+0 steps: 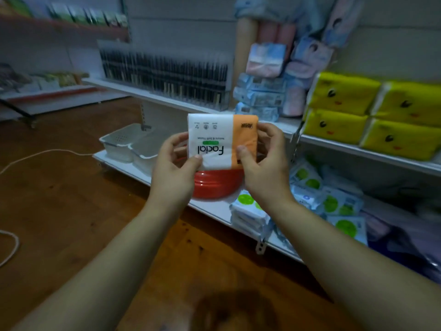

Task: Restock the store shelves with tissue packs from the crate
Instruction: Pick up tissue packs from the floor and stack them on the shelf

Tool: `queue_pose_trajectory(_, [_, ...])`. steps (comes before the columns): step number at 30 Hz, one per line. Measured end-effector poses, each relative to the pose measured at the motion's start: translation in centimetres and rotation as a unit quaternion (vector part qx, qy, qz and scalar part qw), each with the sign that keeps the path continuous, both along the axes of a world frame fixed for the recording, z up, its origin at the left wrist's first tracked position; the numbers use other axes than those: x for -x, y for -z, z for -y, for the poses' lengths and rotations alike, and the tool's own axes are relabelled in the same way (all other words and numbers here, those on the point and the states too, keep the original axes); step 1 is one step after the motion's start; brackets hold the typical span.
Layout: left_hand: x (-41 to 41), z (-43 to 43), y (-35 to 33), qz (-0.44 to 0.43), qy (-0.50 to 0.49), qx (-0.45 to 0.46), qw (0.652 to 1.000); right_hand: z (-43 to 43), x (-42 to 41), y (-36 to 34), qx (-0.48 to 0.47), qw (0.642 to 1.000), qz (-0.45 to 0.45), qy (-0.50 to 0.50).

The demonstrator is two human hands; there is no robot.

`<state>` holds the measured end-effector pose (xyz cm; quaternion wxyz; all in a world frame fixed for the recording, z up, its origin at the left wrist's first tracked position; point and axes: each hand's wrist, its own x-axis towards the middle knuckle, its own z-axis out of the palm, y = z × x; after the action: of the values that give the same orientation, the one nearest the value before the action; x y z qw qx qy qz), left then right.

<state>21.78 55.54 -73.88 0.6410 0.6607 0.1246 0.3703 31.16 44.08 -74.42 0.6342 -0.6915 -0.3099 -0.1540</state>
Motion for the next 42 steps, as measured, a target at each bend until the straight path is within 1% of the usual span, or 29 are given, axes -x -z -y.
queue_pose_trajectory(2, [-0.4, 2.0, -2.0, 0.017, 0.012, 0.0, 1.0, 2.1, -0.8, -2.4, 0.008, 1.0, 0.025, -0.004])
queue_pose_trajectory(3, [-0.7, 2.9, -2.8, 0.028, 0.019, -0.001, 0.999, 3.4, -1.0, -3.4, 0.029, 0.999, 0.041, -0.01])
queue_pose_trajectory(5, [-2.0, 5.6, -4.5, 0.053, 0.046, -0.004, 0.998, 7.1, -1.3, -5.4, 0.101, 0.991, 0.09, 0.001])
queue_pose_trajectory(7, [-3.9, 9.2, -6.0, 0.069, 0.077, -0.038, 0.994, 12.0, -1.8, -6.7, 0.168, 0.973, 0.147, 0.057])
queue_pose_trajectory(9, [-6.2, 13.3, -7.2, 0.067, 0.142, -0.077, 0.985, 17.3, -2.8, -7.7, 0.189, 0.958, 0.175, 0.126])
queue_pose_trajectory(11, [-8.6, 18.2, -8.6, 0.071, 0.211, -0.123, 0.967, 22.9, -3.8, -8.7, 0.188, 0.951, 0.161, 0.188])
queue_pose_trajectory(14, [-12.2, 25.1, -10.4, 0.073, 0.27, -0.19, 0.941, 30.7, -5.2, -9.7, 0.181, 0.94, 0.133, 0.259])
queue_pose_trajectory(17, [-15.0, 31.5, -12.1, 0.068, 0.287, -0.275, 0.915, 37.3, -6.0, -11.0, 0.167, 0.924, 0.104, 0.328])
queue_pose_trajectory(19, [-16.6, 35.0, -13.3, 0.082, 0.275, -0.336, 0.897, 40.9, -6.4, -11.9, 0.164, 0.912, 0.086, 0.366])
queue_pose_trajectory(22, [-19.0, 39.4, -15.0, 0.07, 0.242, -0.454, 0.855, 45.3, -7.8, -12.8, 0.186, 0.891, 0.041, 0.413])
queue_pose_trajectory(25, [-21.2, 42.3, -16.1, 0.039, 0.226, -0.55, 0.803, 48.6, -10.0, -13.1, 0.248, 0.863, 0.001, 0.44])
queue_pose_trajectory(27, [-22.8, 43.3, -16.4, 0.019, 0.214, -0.617, 0.757, 50.0, -11.5, -13.5, 0.3, 0.843, -0.012, 0.446])
queue_pose_trajectory(29, [-24.6, 43.6, -16.4, -0.009, 0.199, -0.683, 0.703, 50.5, -13.1, -13.8, 0.353, 0.822, -0.032, 0.446])
queue_pose_trajectory(30, [-25.3, 43.6, -16.4, -0.026, 0.192, -0.707, 0.681, 50.7, -13.8, -14.1, 0.381, 0.81, -0.045, 0.443])
queue_pose_trajectory(31, [-25.9, 43.5, -16.5, -0.046, 0.187, -0.719, 0.668, 50.7, -14.5, -14.5, 0.407, 0.799, -0.055, 0.44])
queue_pose_trajectory(35, [-27.5, 42.5, -16.8, -0.133, 0.181, -0.724, 0.652, 49.6, -16.8, -16.2, 0.477, 0.771, -0.083, 0.413])
queue_pose_trajectory(37, [-27.9, 42.0, -16.9, -0.148, 0.17, -0.73, 0.646, 48.6, -17.3, -16.7, 0.499, 0.759, -0.094, 0.409])
queue_pose_trajectory(38, [-27.8, 41.7, -17.1, -0.146, 0.162, -0.73, 0.648, 48.1, -17.1, -16.9, 0.501, 0.756, -0.091, 0.41])
queue_pose_trajectory(40, [-27.2, 40.3, -17.7, -0.135, 0.147, -0.724, 0.66, 46.5, -16.1, -17.1, 0.484, 0.77, -0.053, 0.413])
queue_pose_trajectory(42, [-26.3, 37.6, -18.4, -0.128, 0.137, -0.711, 0.678, 44.1, -14.6, -17.3, 0.453, 0.797, 0.01, 0.399])
